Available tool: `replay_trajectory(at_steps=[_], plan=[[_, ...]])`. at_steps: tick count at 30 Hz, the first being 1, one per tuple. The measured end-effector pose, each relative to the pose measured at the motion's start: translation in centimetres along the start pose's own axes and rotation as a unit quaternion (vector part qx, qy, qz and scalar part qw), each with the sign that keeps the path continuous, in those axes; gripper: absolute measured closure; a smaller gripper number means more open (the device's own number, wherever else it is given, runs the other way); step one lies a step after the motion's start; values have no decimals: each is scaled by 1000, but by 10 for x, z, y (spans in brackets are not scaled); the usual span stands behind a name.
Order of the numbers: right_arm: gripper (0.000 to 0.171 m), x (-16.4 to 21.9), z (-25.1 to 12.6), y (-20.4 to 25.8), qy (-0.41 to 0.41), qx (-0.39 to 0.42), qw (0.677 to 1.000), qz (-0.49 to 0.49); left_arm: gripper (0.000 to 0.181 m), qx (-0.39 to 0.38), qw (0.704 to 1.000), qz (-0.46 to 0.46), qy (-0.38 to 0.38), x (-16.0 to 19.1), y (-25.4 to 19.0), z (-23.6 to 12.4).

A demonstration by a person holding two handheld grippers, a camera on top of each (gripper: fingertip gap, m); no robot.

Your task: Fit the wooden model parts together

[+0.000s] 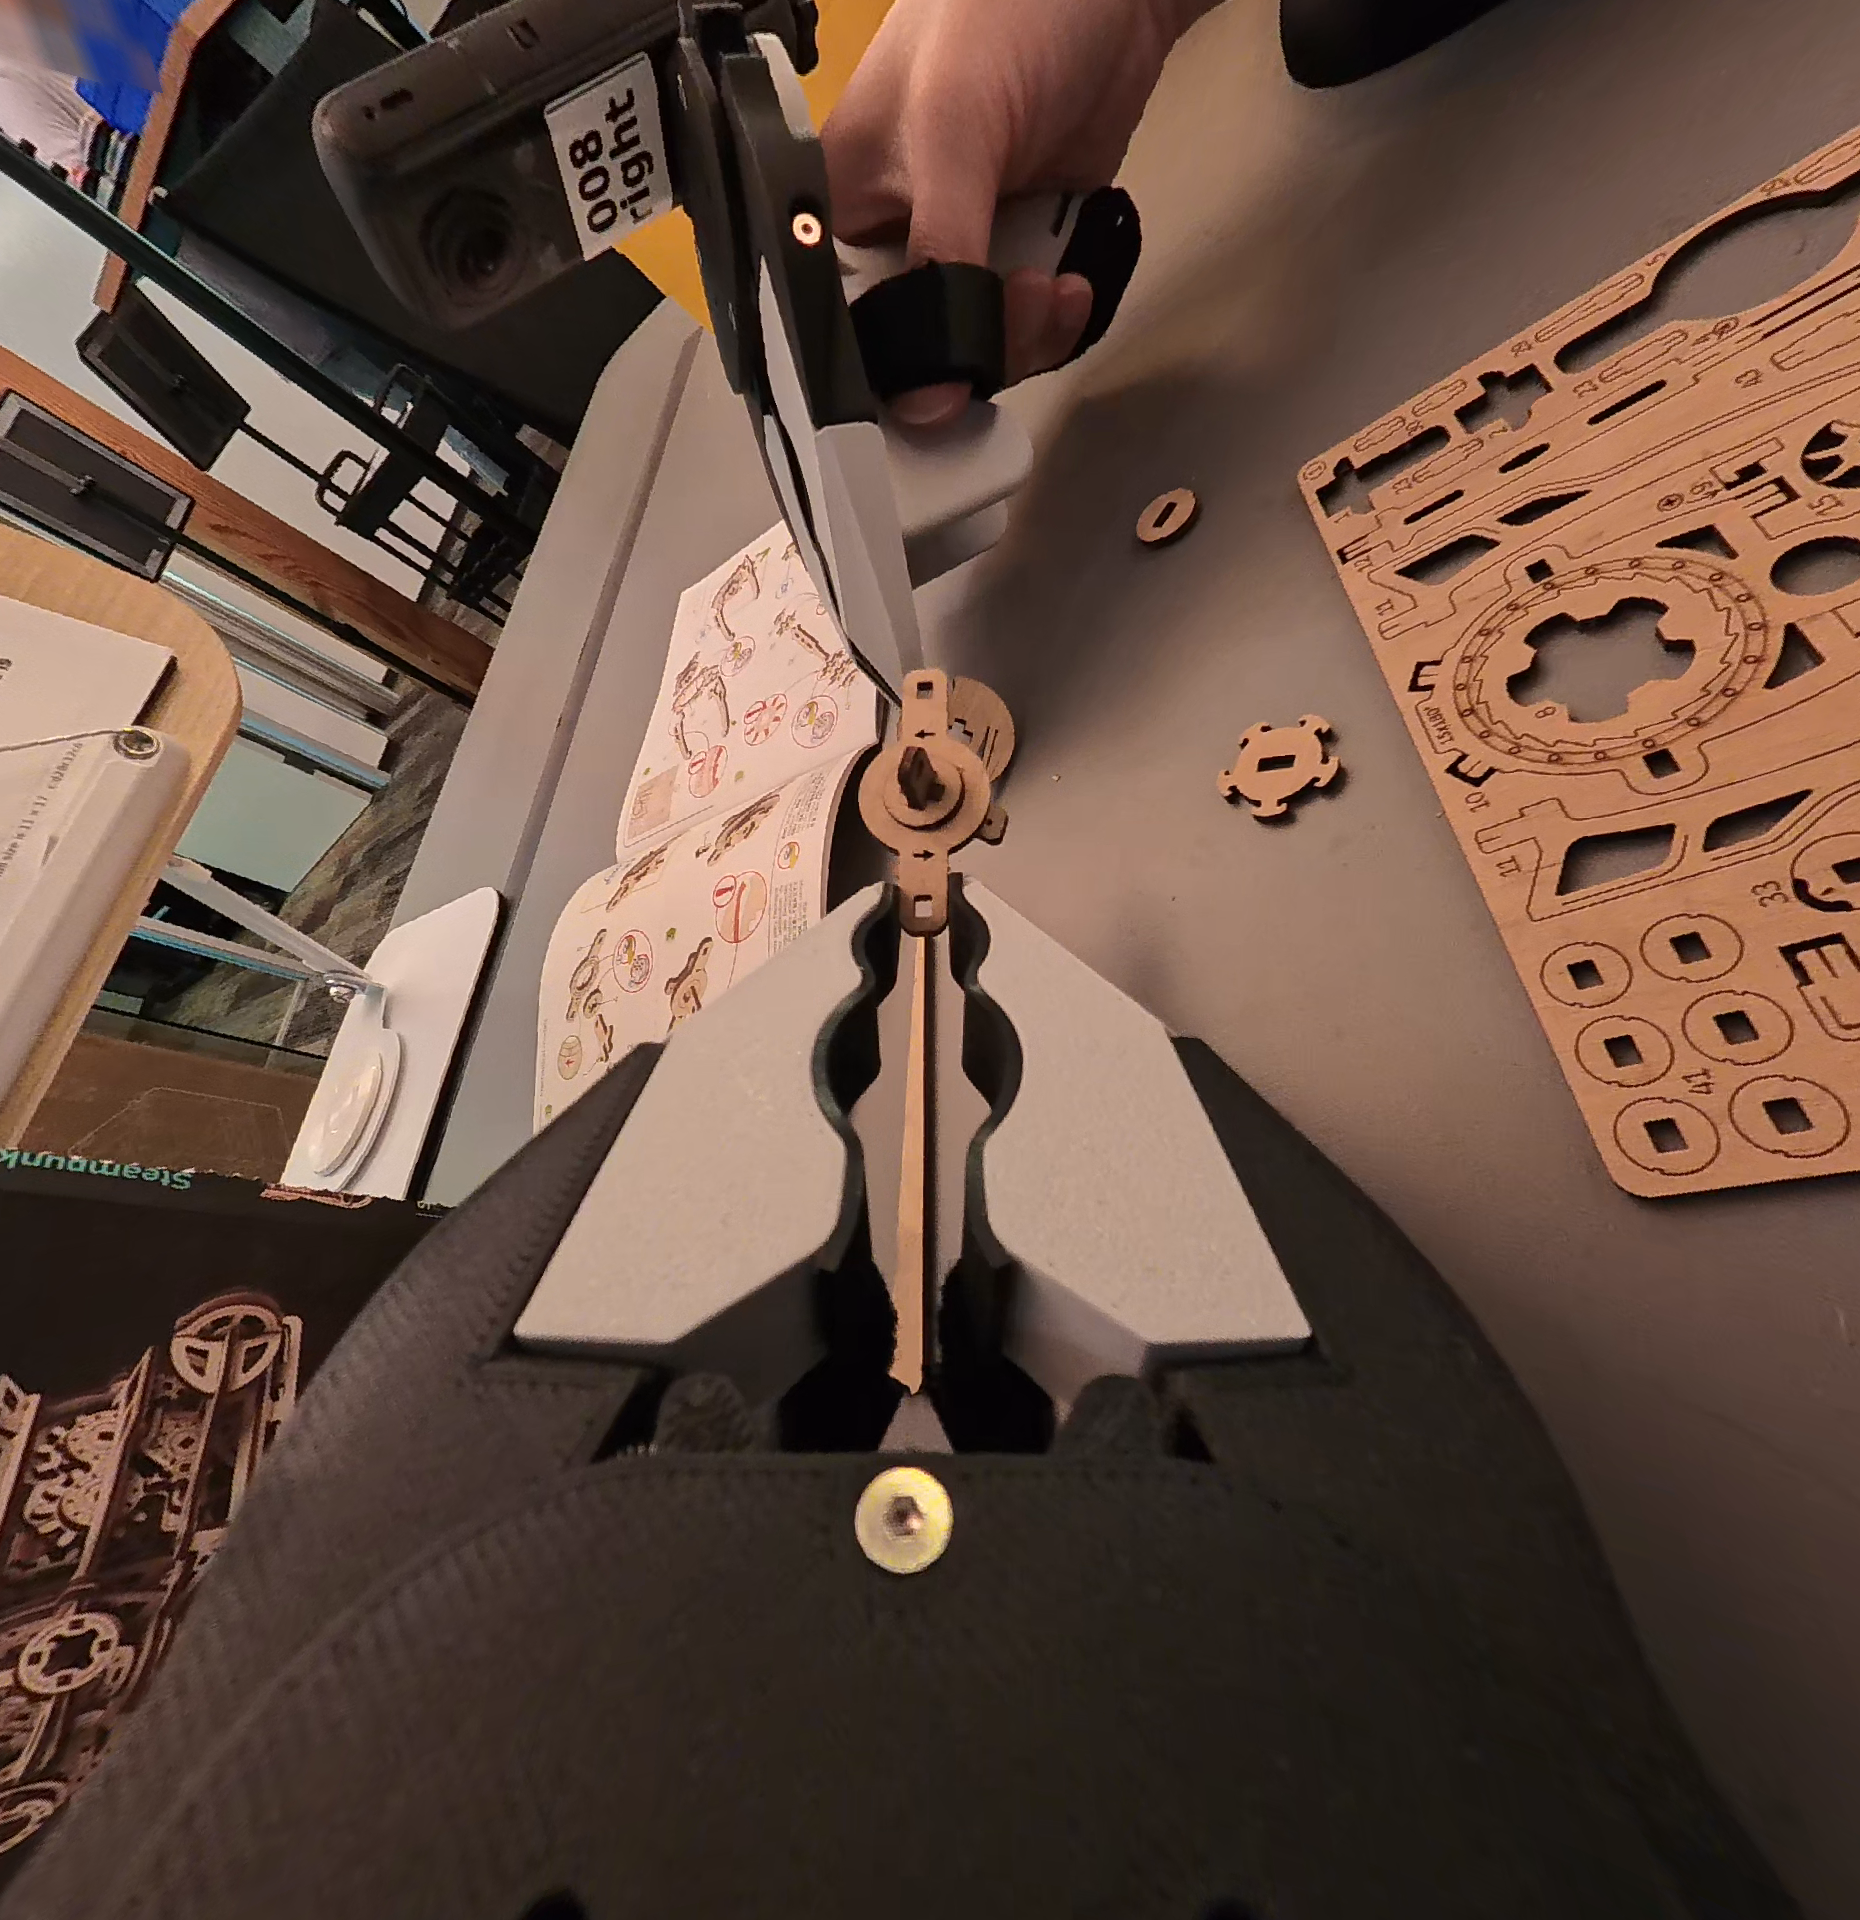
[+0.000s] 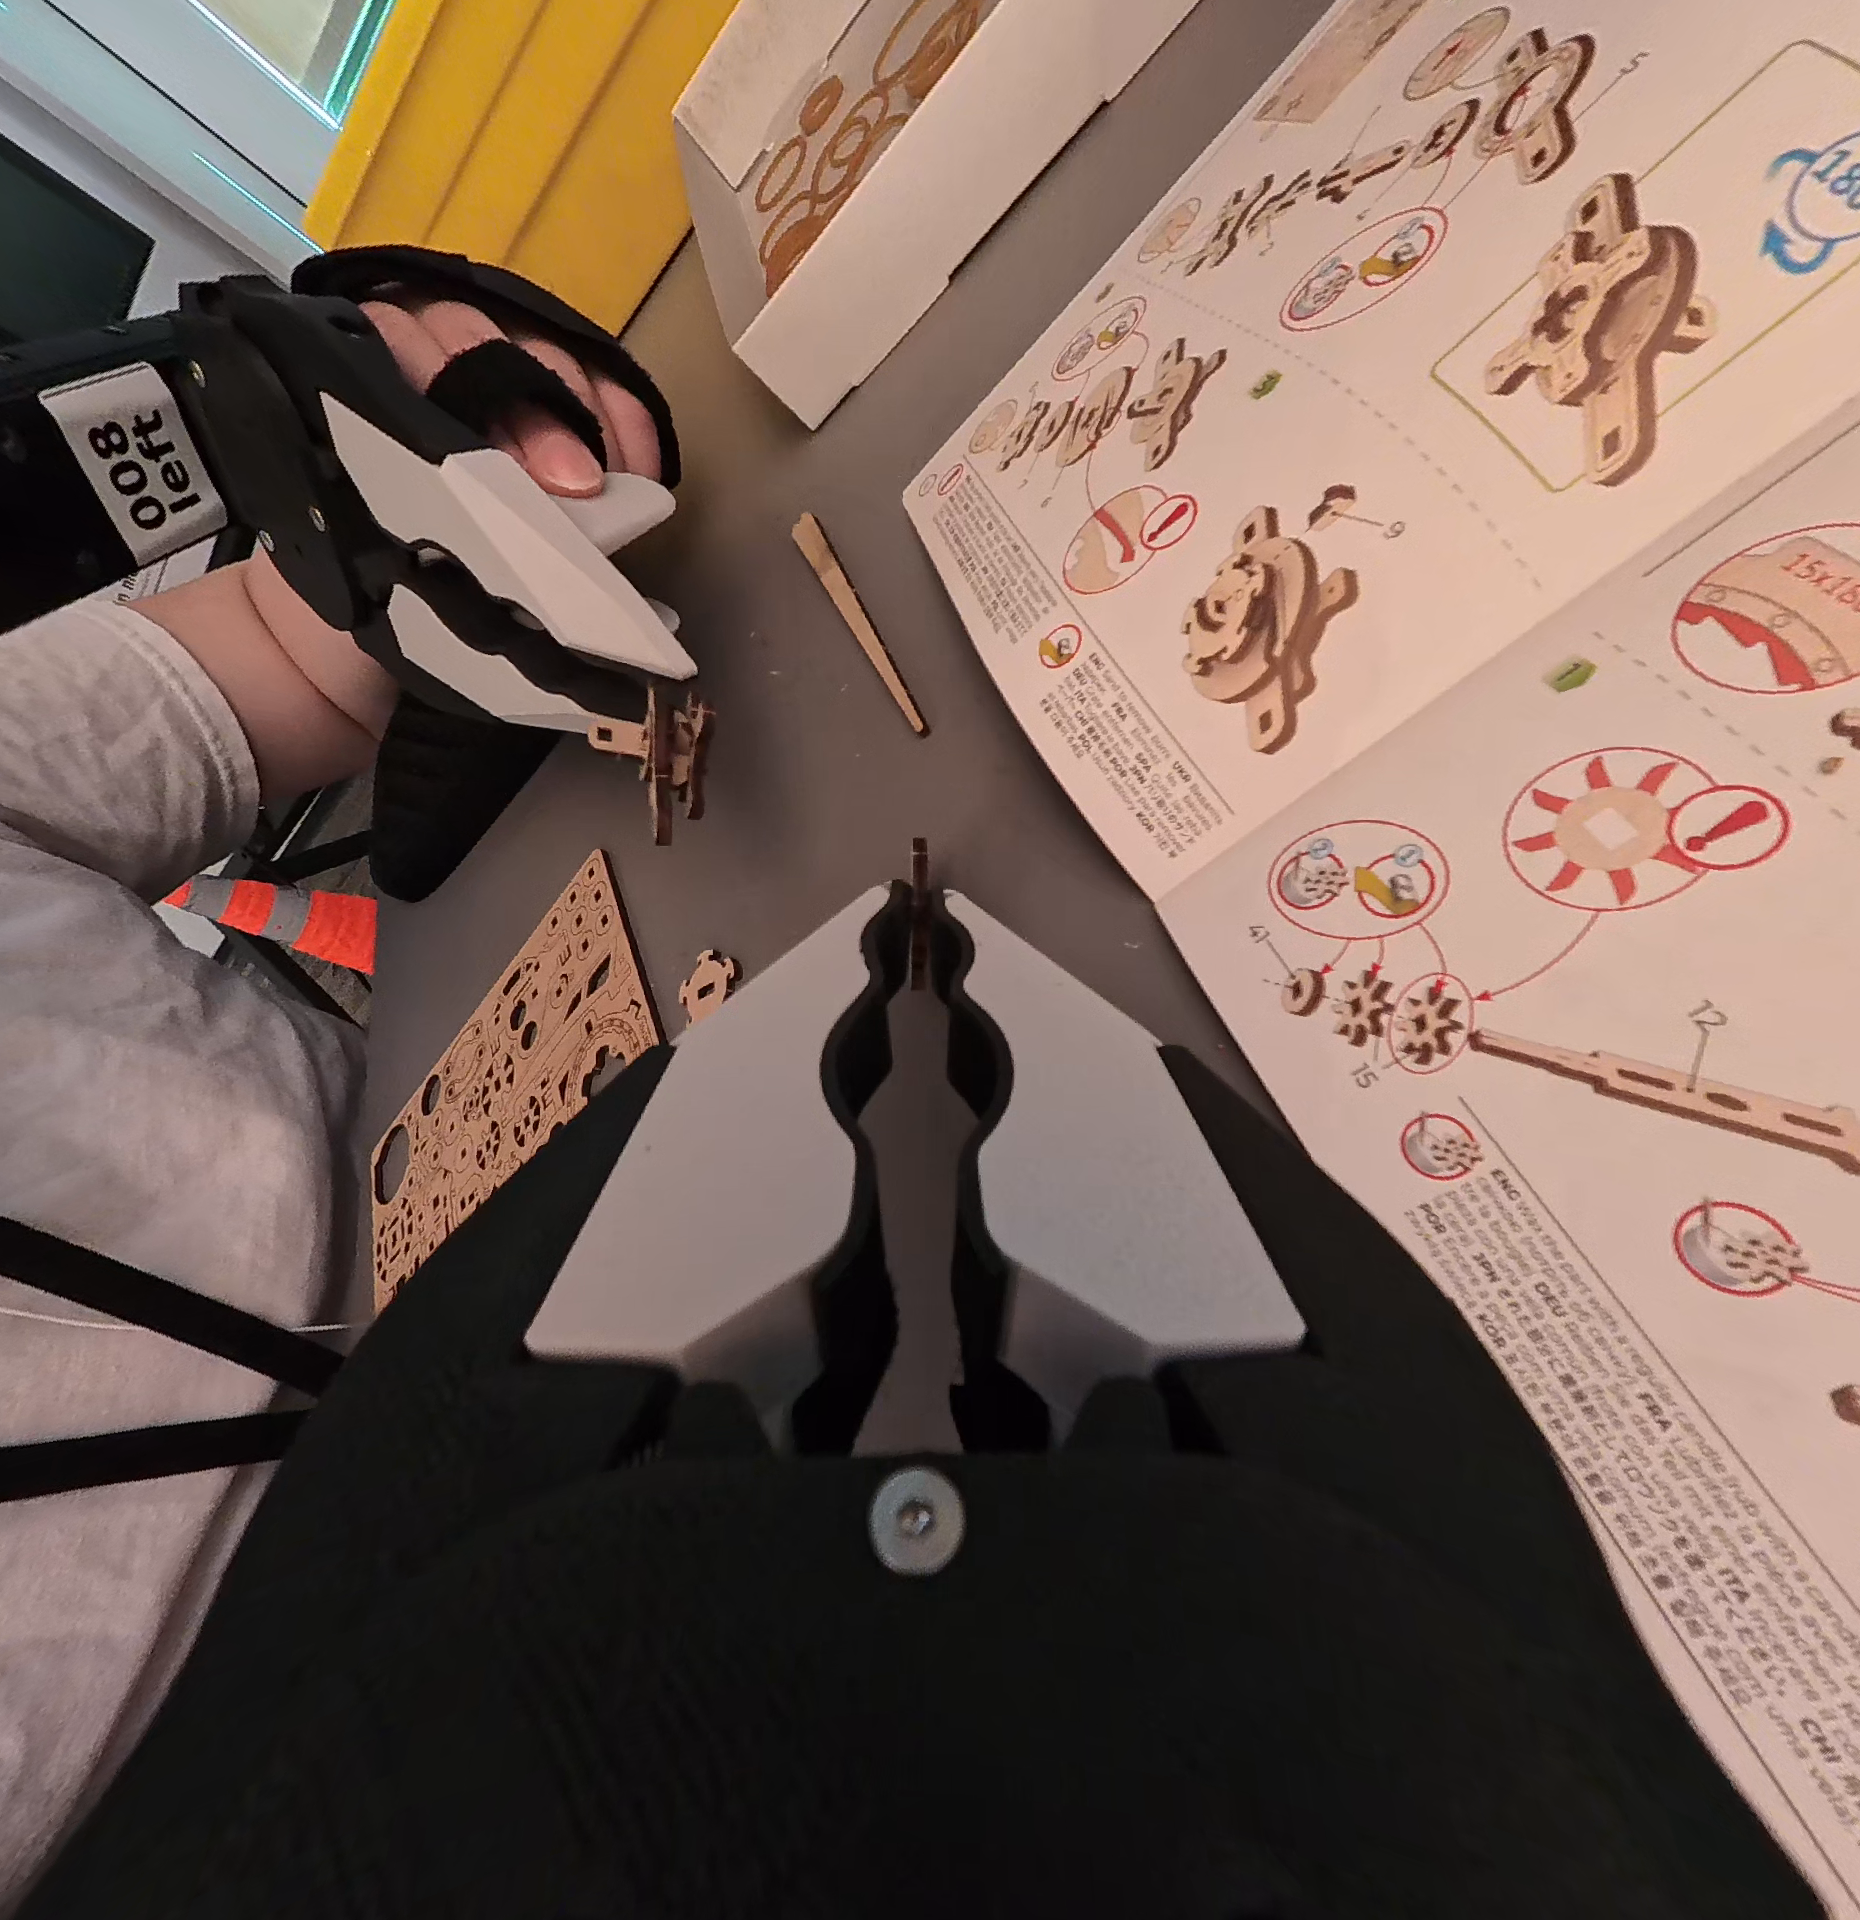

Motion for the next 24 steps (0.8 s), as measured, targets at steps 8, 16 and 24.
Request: replay_trajectory(at_steps=[8,16,24], plan=[[169,0,0,0,0,0,1000,0,174,1,1000,0,1,0,0,0],[169,0,0,0,1,1,1000,0,174,2,1000,-1,2,1,0,0],[169,0,0,1,3,-4,1000,1,174,4,1000,-1,4,1,-1,1]])
Point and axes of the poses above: each gripper's, where its closed fingertips meet, z out along the fingers, x out of its underside, y = z × x across the jaws, the point moved 10 cm from there along -z, back along the fingers, and after that the axes turned 14 degrees about x, right-handed, at the moved point
